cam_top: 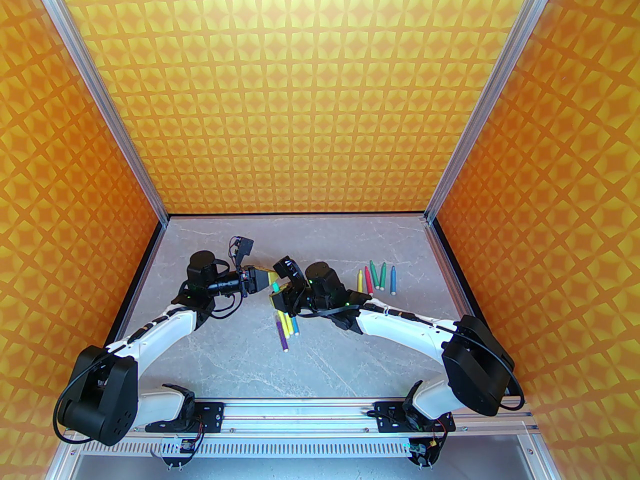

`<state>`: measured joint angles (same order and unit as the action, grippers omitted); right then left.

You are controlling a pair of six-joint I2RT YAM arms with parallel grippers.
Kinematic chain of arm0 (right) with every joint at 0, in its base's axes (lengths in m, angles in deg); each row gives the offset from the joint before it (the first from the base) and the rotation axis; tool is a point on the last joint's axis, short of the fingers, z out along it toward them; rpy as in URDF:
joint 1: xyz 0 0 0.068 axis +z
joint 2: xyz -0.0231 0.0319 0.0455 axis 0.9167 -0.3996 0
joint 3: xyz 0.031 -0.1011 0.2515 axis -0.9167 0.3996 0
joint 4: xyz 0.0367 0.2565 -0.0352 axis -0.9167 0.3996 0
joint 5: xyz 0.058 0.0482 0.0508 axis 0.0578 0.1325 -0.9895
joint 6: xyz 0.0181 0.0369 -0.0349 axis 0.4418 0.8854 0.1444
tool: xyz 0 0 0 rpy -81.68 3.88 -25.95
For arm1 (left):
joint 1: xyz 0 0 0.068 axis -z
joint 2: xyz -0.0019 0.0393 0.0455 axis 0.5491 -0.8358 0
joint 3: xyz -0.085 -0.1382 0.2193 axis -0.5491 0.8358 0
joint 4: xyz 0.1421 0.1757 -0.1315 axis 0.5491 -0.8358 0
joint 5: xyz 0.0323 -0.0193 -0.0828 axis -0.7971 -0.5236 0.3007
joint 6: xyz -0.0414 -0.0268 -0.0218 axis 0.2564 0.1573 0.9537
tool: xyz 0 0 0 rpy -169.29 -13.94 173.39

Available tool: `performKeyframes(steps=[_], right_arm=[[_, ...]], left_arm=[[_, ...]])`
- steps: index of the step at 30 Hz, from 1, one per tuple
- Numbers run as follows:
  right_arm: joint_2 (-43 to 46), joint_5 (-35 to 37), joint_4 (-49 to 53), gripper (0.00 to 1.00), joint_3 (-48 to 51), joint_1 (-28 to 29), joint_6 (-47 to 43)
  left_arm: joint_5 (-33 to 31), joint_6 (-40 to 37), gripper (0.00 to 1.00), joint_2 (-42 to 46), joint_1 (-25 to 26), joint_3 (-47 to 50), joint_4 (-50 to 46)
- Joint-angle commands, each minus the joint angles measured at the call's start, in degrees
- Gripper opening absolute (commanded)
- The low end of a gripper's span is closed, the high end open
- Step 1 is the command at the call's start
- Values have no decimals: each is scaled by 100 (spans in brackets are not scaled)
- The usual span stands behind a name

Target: Open the pen caps

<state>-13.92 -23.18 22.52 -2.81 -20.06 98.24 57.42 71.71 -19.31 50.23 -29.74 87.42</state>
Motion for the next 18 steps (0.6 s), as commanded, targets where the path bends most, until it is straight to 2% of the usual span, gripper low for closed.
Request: performKeyframes(steps=[1,4,18], right_arm=[[206,-81,4,6,312,1,-8],[360,-111,-114,0,582,0,52],[929,-15,-342,0,1788,1,243]], left_arm=[[-26,-5,3,175,12,-161,-22],[-87,59,0,122,4,-207,-2],[-645,452,0,131,-124,-136,230]])
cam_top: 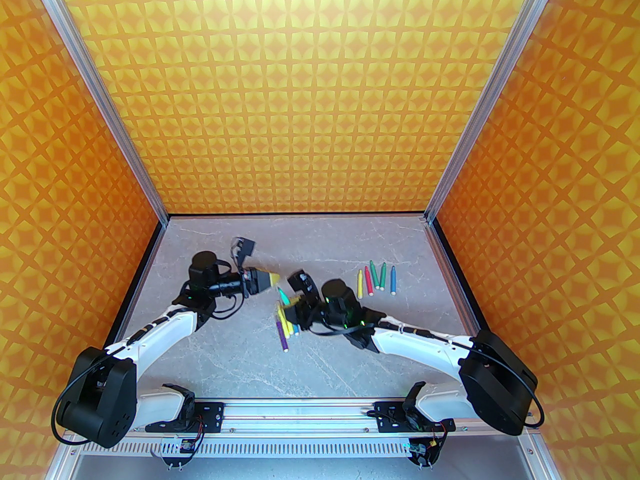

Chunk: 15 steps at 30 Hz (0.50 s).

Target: Open the pen caps

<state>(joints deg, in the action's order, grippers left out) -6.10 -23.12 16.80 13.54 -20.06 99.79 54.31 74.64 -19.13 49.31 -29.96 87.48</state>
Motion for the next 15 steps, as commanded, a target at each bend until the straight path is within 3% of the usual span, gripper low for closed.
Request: performKeyframes(steps=[1,9,15], right_arm=[[166,-13,229,0,204,1,76],[444,319,262,0,431,1,-1],[635,2104,1083,0,223,1,6]], left_arm=[[-376,188,0,113,-45,-116,232],[-577,-50,0,132,-133,-264,-430],[-1639,-1207,0,331,-141,-779,-2723]])
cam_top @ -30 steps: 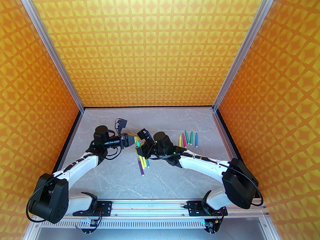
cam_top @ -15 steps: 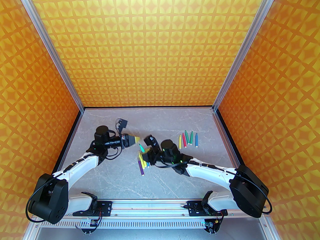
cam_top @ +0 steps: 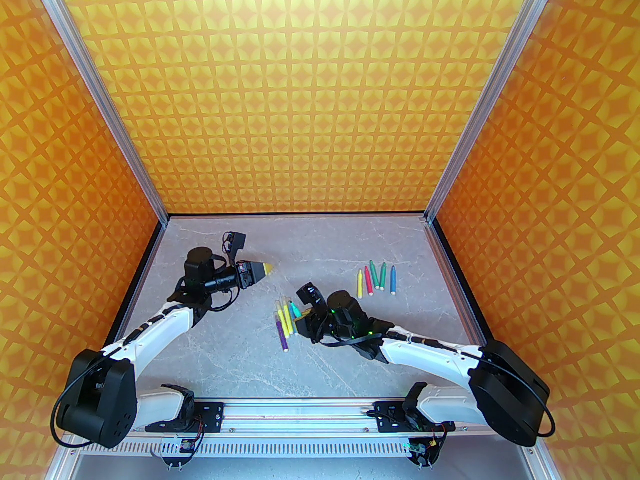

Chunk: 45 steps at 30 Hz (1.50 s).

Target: Open the pen caps

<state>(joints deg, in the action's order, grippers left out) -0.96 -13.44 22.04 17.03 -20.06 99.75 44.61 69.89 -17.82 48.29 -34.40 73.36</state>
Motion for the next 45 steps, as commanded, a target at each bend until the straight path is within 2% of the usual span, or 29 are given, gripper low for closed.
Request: performKeyframes(steps=[1,8,11,14,19,27,38,45], right_arm=[[143,1411,674,0,-170,-7,12],[-92,3316,1529,0,-787,-187,272],[-388,3580,1792,0,-1085,-458,394],[-725,3596,1966,0,-1397,-690,443],[-1358,3509,2189,0,-1855,-1096,481],[-2139,2820,2031,0,-2175,-1776,694],[-2909,2615,2036,0,-2556,-2252,886],[-3180,2875,2289,0,-2773,-2335,967]], left_arm=[[-847,-867,0,218,-27,-390,-1576],[-2173,-1569,0,239,-31,-669,-3071],[-2680,-1753,0,139,-26,-757,-3503],[-3134,-1845,0,-44,-30,-864,-3899],[-3403,-1919,0,-387,-20,-956,-4179],[-3885,-2109,4,-1395,-13,-1544,-4702],[-4055,-2196,6,-2487,56,-2186,-4886],[-4209,-2228,9,-2862,93,-2368,-4981]])
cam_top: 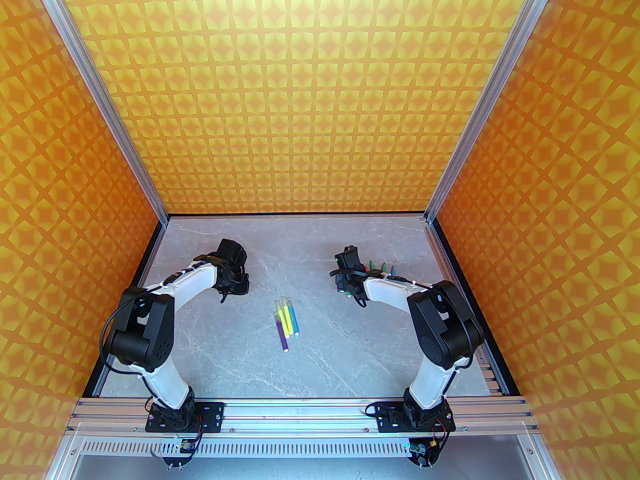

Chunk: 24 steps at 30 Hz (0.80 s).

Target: Open the pen caps

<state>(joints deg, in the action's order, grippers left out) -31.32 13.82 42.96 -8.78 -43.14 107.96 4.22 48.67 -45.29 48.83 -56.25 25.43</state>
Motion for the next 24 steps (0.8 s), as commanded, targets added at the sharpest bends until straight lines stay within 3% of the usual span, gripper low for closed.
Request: performKeyframes(steps=[1,24], right_arm=[[-180,174,220,1,-207,-31,155],[-548,337,611,12,-456,-173,215]], left_arm=[[-175,-110,9,-148,50,-204,-189],[-211,-109,26,-777,126,-360,-80]])
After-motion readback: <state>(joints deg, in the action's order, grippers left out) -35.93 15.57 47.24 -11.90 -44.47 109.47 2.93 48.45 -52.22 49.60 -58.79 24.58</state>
